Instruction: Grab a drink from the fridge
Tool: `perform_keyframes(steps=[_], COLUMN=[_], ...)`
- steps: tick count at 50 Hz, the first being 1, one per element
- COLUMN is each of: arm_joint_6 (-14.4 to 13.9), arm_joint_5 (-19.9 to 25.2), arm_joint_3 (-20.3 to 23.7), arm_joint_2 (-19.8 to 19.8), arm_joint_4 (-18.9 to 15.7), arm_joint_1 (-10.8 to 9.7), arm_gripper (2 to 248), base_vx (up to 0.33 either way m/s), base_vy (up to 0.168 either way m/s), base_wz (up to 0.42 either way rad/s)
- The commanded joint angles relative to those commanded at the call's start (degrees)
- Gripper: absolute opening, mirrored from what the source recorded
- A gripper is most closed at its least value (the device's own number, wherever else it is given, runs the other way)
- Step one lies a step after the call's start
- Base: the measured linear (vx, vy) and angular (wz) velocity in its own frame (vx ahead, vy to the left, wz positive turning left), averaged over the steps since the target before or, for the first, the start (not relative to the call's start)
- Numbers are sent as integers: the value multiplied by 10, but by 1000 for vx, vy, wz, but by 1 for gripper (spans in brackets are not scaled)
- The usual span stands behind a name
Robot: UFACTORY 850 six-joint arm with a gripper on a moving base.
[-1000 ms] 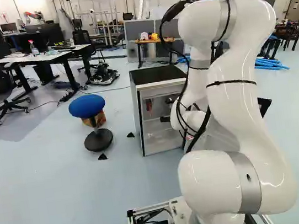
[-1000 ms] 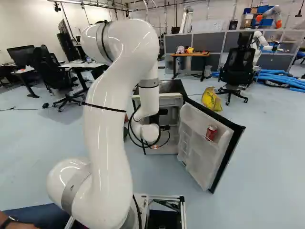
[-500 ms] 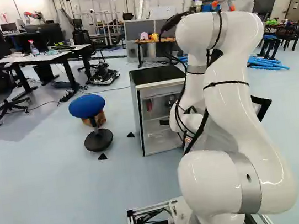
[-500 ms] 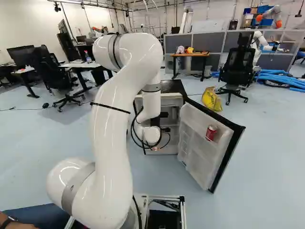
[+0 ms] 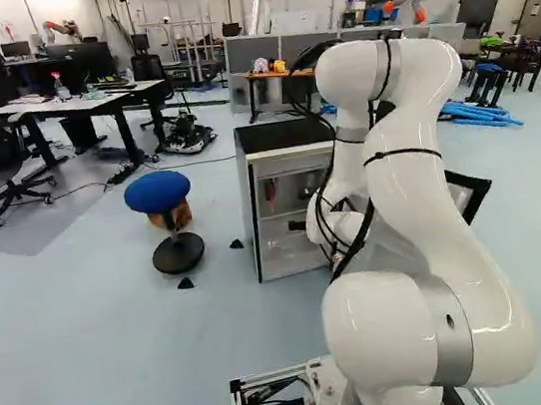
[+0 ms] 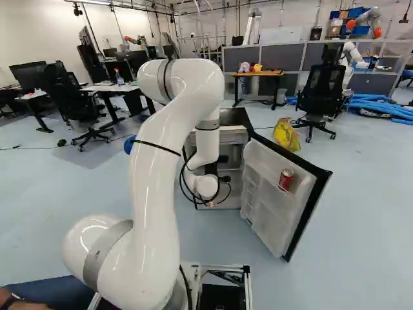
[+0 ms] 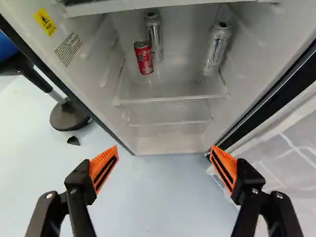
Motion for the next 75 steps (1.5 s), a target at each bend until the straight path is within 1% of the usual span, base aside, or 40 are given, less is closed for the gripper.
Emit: perform_keyframes(steps=[36, 75], arm_joint_6=[0, 0], arm_joint_5=[30, 49], arm_joint_3=[-63, -160], arm_joint_2=[-82, -180], arm_joint_4=[0, 0], arm_joint_1=[3, 10], arm_gripper=[247, 247], base_vx=[0, 0], base_vy=[0, 0], base_wz=[0, 0])
